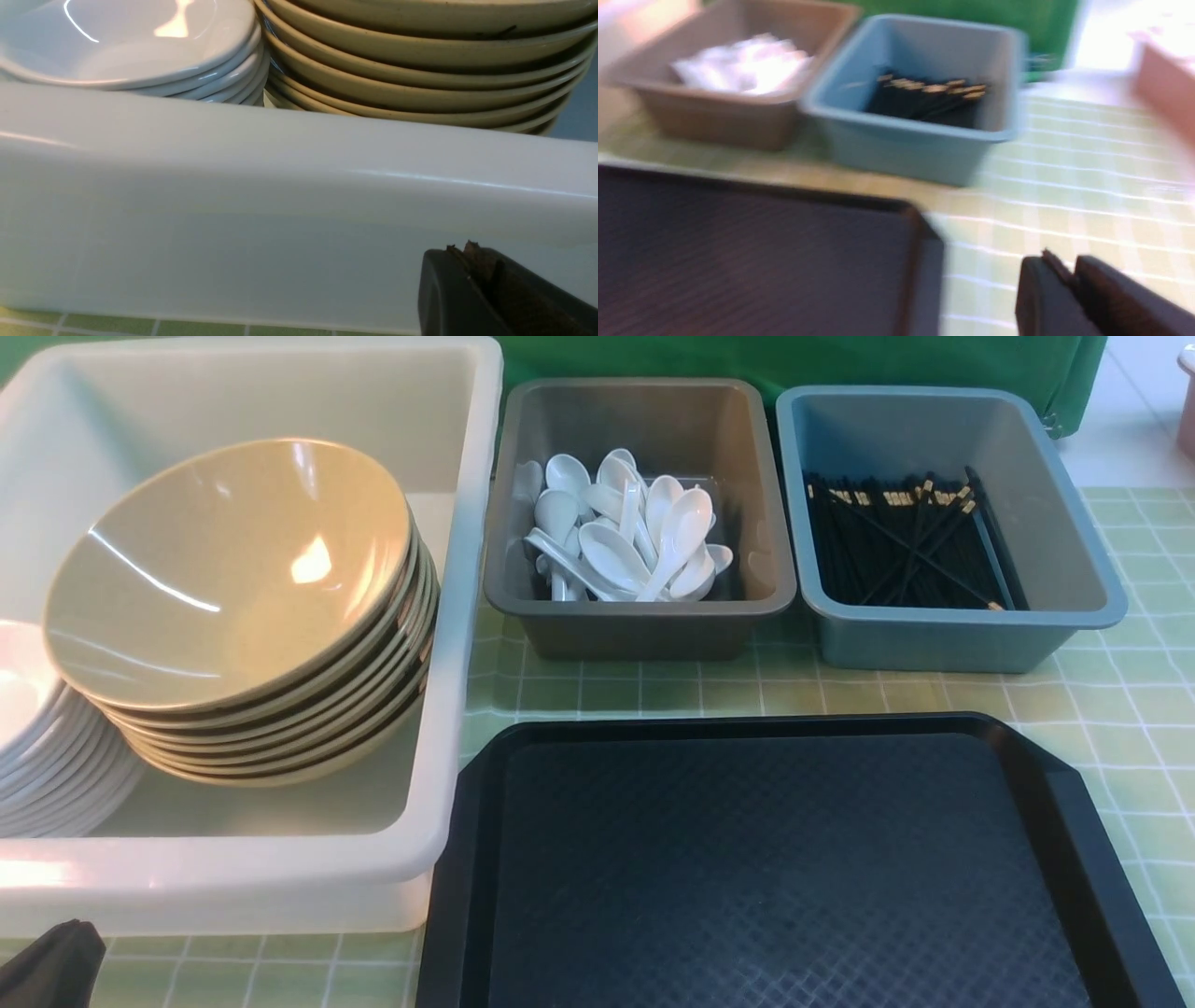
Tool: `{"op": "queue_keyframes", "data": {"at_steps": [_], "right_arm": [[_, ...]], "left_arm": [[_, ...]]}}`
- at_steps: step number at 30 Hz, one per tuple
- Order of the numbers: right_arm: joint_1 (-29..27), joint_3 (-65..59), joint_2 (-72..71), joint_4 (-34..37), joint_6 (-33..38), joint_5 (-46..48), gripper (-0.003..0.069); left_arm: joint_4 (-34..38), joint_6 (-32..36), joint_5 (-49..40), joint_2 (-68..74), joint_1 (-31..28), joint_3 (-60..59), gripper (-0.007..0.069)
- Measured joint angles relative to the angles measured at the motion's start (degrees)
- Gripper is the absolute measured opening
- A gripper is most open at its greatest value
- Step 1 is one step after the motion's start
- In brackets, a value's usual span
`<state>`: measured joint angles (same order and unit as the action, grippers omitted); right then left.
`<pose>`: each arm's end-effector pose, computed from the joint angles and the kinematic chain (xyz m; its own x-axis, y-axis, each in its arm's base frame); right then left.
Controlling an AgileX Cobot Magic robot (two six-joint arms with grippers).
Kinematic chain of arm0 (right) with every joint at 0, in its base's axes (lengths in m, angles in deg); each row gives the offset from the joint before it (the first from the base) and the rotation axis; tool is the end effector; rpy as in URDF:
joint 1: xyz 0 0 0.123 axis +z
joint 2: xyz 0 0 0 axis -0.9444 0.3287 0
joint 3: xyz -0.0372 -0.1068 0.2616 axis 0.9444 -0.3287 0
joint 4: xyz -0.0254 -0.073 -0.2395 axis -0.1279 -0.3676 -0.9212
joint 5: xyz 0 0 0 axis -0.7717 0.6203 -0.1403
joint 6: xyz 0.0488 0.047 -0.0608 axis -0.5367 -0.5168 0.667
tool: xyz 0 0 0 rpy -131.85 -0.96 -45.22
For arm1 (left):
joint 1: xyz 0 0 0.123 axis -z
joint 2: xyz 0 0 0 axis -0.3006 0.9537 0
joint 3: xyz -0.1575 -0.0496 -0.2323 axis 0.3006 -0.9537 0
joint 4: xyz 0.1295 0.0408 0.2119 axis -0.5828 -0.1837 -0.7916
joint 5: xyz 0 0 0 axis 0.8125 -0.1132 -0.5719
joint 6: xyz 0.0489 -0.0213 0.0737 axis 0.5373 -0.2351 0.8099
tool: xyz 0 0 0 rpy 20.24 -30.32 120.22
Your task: On green table put chopsticks spoon bowls plates into blue grey white boxes.
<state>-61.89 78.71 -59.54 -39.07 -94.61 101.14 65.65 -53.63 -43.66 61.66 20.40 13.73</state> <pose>0.0257 -0.0110 0.2768 -0.0926 -0.0350 -0.9951 0.0054 0.9993 -0.0357 0.0533 -0.0007 0.1758 -0.2577 -0.0489 -0.9650 0.0140 0.9984 -0.0543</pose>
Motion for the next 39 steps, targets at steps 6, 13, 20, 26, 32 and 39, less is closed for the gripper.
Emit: {"op": "queue_keyframes", "data": {"at_steps": [6,13,20,26,32,39], "right_arm": [[-7.49,-10.97,-0.2,-0.77,0.42,-9.25,0.0101],[-8.03,-19.68,-0.2,-1.15,0.68,-13.56,0.0109],[-8.03,-19.79,-0.2,-1.15,0.97,-14.2,0.0112],[-8.03,-19.87,-0.2,-1.15,1.0,-14.57,0.0118],[-8.03,-19.87,-0.2,-1.15,1.04,-14.57,0.0119],[-8.03,-19.87,-0.2,-1.15,1.04,-14.57,0.012]], "left_arm": [[0.0,0.0,0.06,0.0,0.0,0.0,-0.0001],[0.0,-0.02,0.16,0.0,0.0,0.0,-0.0001],[0.0,-0.02,0.16,0.0,0.0,-0.07,-0.0001],[0.0,-0.02,0.21,0.0,0.0,-0.07,-0.0001],[0.0,-0.02,0.21,0.0,0.0,-0.07,-0.0001],[0.0,-0.02,0.21,0.0,0.0,-0.07,-0.0001]]}}
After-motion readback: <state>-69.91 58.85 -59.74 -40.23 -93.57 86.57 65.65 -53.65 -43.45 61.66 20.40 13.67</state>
